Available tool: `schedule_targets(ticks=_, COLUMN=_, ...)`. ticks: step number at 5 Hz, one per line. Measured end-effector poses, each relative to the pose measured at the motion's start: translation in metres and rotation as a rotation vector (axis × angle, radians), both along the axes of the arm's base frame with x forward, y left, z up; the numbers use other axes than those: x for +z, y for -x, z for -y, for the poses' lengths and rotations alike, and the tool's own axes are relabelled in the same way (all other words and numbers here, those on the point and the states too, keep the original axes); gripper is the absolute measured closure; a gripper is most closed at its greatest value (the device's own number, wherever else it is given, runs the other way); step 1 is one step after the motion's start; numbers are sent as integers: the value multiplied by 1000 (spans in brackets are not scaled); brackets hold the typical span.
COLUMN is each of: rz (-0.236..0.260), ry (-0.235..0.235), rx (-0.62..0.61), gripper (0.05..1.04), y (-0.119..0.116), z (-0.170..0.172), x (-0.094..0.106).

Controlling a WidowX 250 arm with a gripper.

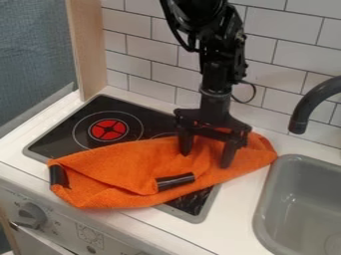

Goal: Move the cloth from the left to the right

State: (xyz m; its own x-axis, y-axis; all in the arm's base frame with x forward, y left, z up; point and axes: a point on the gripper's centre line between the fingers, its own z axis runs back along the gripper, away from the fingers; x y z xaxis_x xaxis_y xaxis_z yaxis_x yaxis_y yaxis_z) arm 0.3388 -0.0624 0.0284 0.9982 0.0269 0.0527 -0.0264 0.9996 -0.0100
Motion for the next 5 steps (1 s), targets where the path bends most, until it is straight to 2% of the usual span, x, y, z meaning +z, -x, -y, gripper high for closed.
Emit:
schedule_targets(ticks=1, rz=24, ry=-5, rx=10, gripper=85, y=2, z=-4, x=17)
schedule_targets(ticks=2, rz=57, ry=-74, rx=50, gripper=85, y=8, z=-16, x=41)
schedule_targets(ticks=3, rz=101, ry=-73, rx=63, gripper=85, y=24, z=-20, x=70)
schedule_targets(ticks=4, rz=125, ry=-52, rx=38, gripper=85, y=41, z=-21, x=91)
schedule_targets(ticks=5, rz=129, ry=-52, rx=32, gripper=85, y=41, z=-21, x=92)
